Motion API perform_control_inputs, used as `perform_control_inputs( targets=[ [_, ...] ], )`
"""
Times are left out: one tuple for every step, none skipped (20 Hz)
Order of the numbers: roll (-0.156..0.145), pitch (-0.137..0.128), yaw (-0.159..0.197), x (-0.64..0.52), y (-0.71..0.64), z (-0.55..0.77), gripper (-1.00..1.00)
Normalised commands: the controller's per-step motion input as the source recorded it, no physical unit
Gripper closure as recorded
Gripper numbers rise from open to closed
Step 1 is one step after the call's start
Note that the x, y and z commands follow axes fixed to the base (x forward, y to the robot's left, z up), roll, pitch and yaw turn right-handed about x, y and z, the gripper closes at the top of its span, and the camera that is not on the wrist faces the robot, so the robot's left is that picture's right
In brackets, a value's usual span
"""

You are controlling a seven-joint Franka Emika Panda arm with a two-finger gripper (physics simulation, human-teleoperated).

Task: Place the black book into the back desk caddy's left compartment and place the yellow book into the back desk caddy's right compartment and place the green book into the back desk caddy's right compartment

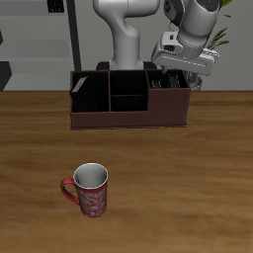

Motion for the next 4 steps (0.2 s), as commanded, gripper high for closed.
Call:
perform_control_inputs(
  targets=[
    [0.0,0.0,0.0,0.1,0.02,0.01,-1.0],
    [-0.072,-0.098,0.04,0.11,-0.17,0.23,-1.0],
    [-0.037,-0.005,-0.039,0.16,-0.31,0.28,-1.0],
    [0.0,0.0,0.0,0.04,0.0,0.0,-1.0]
  ],
)
